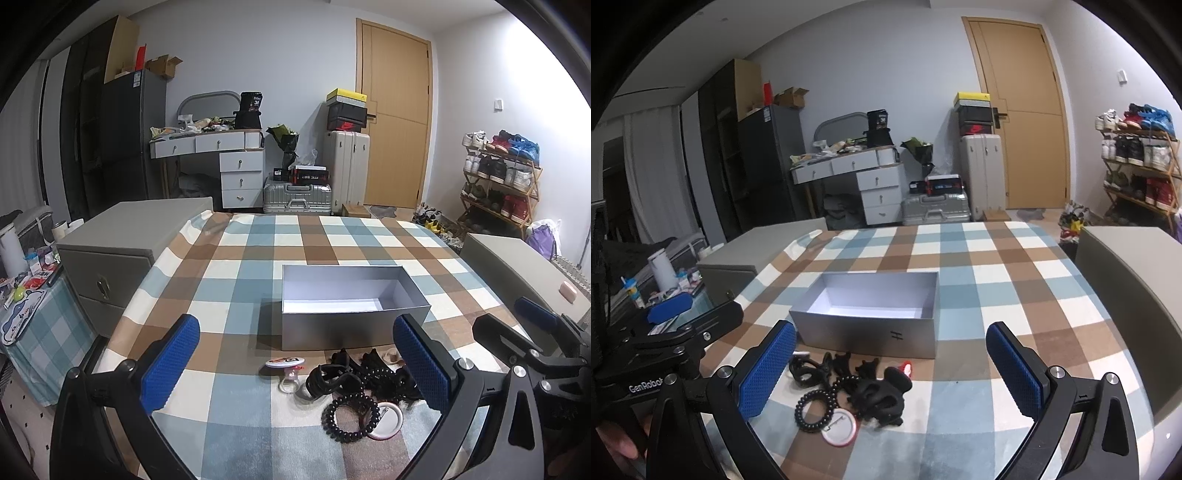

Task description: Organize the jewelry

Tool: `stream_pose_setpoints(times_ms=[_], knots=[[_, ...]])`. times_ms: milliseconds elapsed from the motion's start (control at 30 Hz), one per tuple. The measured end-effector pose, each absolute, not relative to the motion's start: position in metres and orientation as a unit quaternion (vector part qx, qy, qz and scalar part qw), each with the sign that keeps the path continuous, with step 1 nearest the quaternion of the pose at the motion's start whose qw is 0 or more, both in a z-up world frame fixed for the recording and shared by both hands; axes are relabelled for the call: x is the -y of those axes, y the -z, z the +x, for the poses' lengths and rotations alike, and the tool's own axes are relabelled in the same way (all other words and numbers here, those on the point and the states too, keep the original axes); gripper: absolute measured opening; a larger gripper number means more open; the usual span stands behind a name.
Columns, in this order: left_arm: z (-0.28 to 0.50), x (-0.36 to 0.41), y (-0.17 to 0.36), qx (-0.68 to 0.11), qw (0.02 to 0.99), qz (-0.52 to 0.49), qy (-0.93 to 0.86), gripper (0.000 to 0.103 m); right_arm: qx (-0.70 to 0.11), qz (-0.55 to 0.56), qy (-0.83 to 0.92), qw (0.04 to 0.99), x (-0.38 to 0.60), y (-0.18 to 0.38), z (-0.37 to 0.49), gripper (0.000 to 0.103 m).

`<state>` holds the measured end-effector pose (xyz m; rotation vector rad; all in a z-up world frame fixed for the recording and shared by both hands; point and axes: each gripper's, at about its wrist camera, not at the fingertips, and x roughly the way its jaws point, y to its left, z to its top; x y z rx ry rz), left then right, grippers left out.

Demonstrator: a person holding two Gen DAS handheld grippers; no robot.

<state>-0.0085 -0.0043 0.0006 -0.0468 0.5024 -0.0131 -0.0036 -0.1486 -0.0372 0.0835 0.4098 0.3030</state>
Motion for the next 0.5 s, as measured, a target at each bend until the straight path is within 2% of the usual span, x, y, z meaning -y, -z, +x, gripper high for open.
stream_pose_setpoints(times_ms=[500], knots=[[-0.0059, 0.0004, 0.0014, -0.252, 0.967, -0.030, 0.004, 0.102, -0.205, 0.039, -0.158, 0.965, 0.1488, 0.0360, -0.0094, 0.103]])
